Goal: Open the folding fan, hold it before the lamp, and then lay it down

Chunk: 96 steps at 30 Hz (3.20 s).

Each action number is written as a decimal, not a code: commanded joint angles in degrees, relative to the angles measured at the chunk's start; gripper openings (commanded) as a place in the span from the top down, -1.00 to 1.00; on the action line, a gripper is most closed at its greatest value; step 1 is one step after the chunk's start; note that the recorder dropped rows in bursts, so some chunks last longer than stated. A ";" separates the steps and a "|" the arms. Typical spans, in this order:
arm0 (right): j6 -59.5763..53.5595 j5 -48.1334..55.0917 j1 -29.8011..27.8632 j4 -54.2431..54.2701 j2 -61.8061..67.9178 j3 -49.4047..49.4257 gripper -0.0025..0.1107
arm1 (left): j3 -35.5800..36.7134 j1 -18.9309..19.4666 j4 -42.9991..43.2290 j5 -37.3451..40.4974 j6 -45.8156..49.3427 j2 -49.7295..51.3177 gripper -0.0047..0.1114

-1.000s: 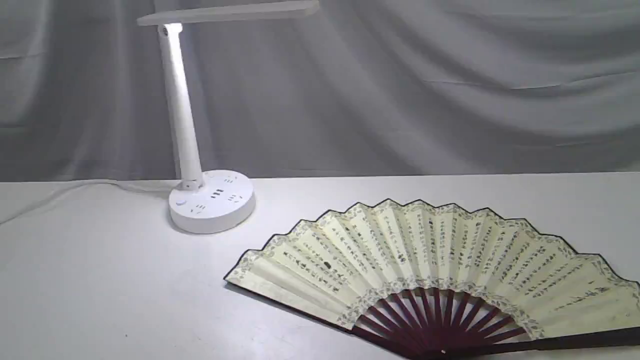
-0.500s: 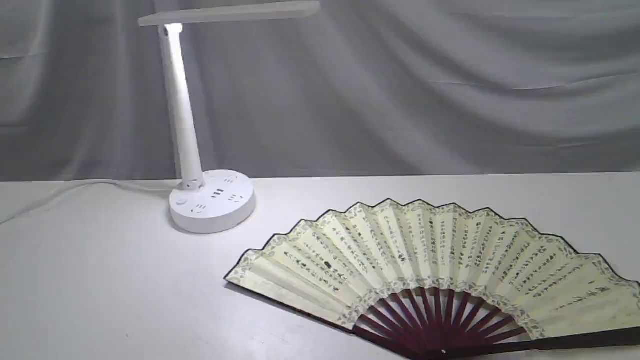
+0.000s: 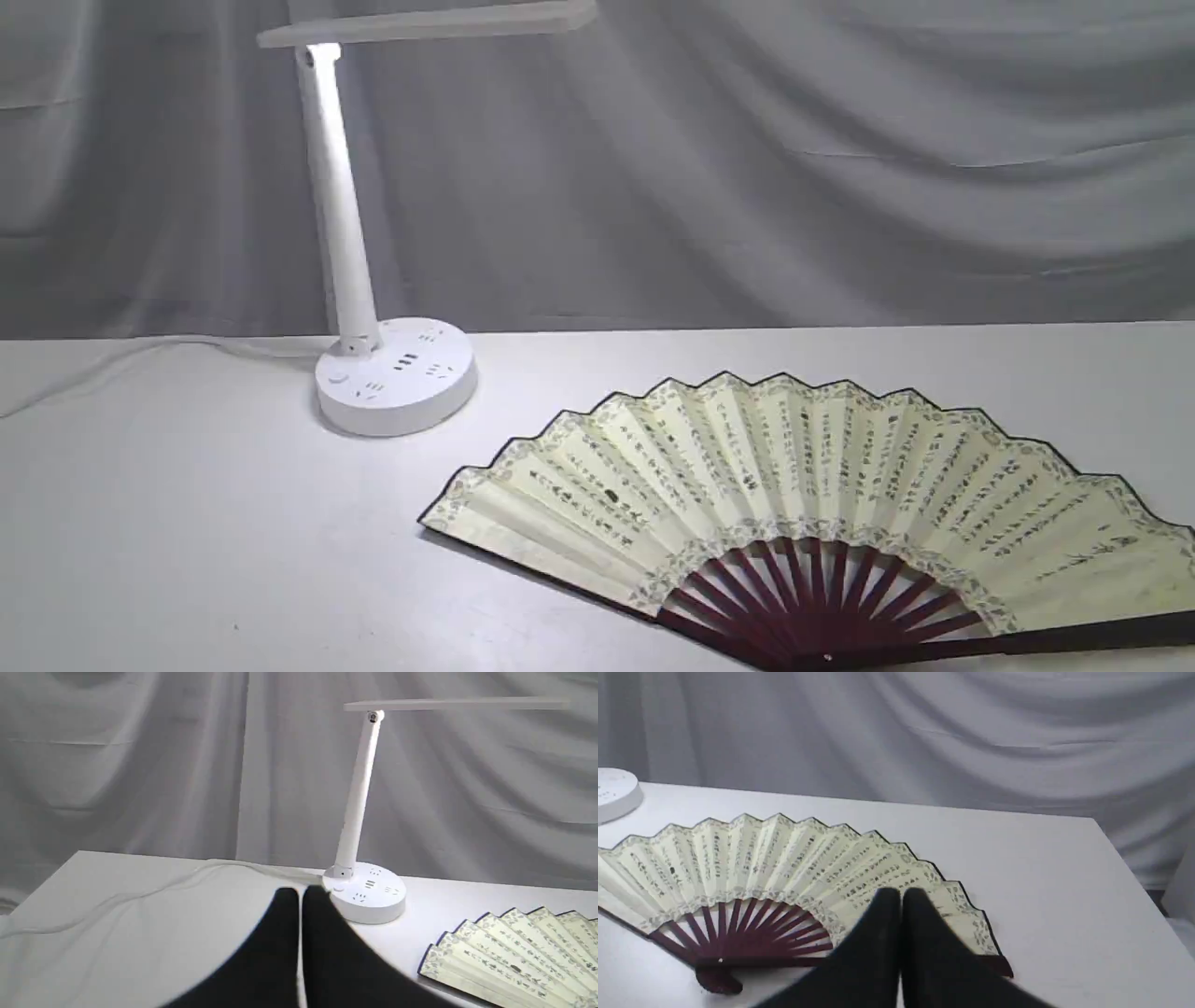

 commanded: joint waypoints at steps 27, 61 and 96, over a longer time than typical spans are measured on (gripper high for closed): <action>-0.36 -31.80 -0.30 2.38 -0.27 27.82 0.96 | 31.36 0.16 -0.15 -40.30 -0.09 -0.24 0.92; -0.37 -31.76 -0.30 2.81 -0.27 27.82 0.96 | 31.36 0.16 0.23 -33.70 0.16 -0.24 0.92; -0.20 -31.76 -0.30 2.81 -0.27 27.82 0.96 | 31.36 0.16 0.23 -33.82 0.06 -0.24 0.92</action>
